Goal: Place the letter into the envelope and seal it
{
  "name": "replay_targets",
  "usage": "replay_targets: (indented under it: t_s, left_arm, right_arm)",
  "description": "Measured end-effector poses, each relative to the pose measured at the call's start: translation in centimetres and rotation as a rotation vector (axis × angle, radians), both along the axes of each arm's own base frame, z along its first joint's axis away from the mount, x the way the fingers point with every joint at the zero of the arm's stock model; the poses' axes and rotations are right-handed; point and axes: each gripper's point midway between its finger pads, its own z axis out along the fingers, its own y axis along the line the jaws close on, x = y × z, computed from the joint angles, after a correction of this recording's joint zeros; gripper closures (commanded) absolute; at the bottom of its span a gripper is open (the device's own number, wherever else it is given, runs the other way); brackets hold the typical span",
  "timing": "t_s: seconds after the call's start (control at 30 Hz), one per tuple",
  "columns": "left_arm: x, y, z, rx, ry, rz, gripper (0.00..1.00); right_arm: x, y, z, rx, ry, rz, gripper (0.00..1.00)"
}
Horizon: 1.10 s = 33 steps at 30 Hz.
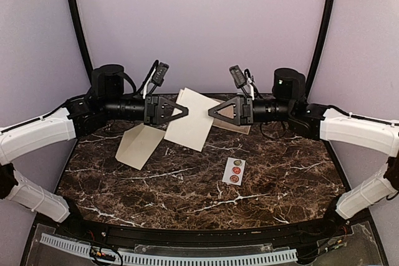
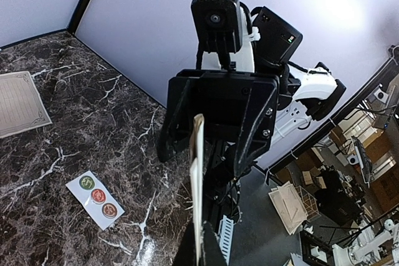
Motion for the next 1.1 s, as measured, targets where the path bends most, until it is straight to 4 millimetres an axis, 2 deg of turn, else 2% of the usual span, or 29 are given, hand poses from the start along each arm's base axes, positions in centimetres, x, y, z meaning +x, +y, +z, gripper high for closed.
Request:
replay_targets:
  t_s: [0.1, 0.17, 0.2, 0.3, 0.33, 0.37, 0.4, 0.43, 0.47, 0.53, 0.6, 0.7, 0.8, 0.87, 0.97, 1.1]
  left_arm:
    - [0.1, 0.1, 0.3, -0.025, -0.006, 0.013, 1.00]
    - [0.1, 0.2, 0.5, -0.040, -0.008, 0.024, 1.00]
    - [0.2, 0.3, 0.5, -0.047, -0.008, 0.031, 1.00]
    - [0.4, 0.3, 0.7, -0.060, -0.009, 0.040, 0.99]
    - [0.4, 0.2, 0.8, -0.063, -0.009, 0.041, 0.94]
    - [0.4, 0.2, 0.8, -0.065, -0.008, 0.043, 0.79]
    - [0.5, 0.3, 0.8, -0.064, -0.008, 0.045, 0.69]
    - [0.6, 0.3, 0.8, -0.062, -0.010, 0.049, 0.49]
    - [0.8, 0.4, 0.6, -0.057, -0.010, 0.057, 0.33]
    - [1.4, 0.9, 0.0, -0.032, -0.010, 0.079, 0.19]
    - [2.8, 2.0, -1.0, 0.011, -0.006, 0.131, 0.13]
    - [7.1, 5.8, -3.6, 0.109, 0.013, 0.288, 0.11]
    - [11.6, 10.2, -7.1, 0.231, 0.050, 0.456, 0.07]
    - [14.7, 13.9, -10.6, 0.342, 0.099, 0.577, 0.07]
    - [17.3, 18.5, -15.8, 0.486, 0.182, 0.695, 0.06]
    - [19.0, 23.6, -21.7, 0.663, 0.268, 0.801, 0.07]
  right_arm:
    - [0.0, 0.4, -0.4, 0.026, 0.017, -0.008, 0.47]
    - [-0.3, 1.1, -0.8, 0.038, 0.030, 0.003, 0.53]
    - [-0.6, 1.5, -0.9, 0.046, 0.036, 0.011, 0.60]
    - [-1.2, 2.4, -1.1, 0.070, 0.051, 0.030, 1.00]
    - [-1.3, 2.6, -1.0, 0.080, 0.055, 0.033, 1.00]
    - [-1.4, 2.6, -0.9, 0.093, 0.055, 0.032, 1.00]
    - [-1.4, 2.6, -0.8, 0.103, 0.058, 0.027, 1.00]
    - [-1.2, 2.6, -0.7, 0.111, 0.060, 0.018, 1.00]
    - [-1.0, 2.5, -0.7, 0.118, 0.059, 0.001, 1.00]
    - [-0.2, 1.9, -0.9, 0.118, 0.063, -0.049, 1.00]
    - [1.2, 0.7, -1.2, 0.111, 0.067, -0.116, 1.00]
    - [3.7, -1.4, -2.1, 0.085, 0.079, -0.220, 1.00]
    - [5.4, -2.8, -3.2, 0.038, 0.086, -0.296, 1.00]
    - [5.6, -3.2, -4.0, 0.007, 0.089, -0.318, 1.00]
    - [5.5, -3.7, -5.0, -0.022, 0.098, -0.330, 1.00]
    - [5.1, -4.3, -6.0, -0.042, 0.105, -0.339, 1.00]
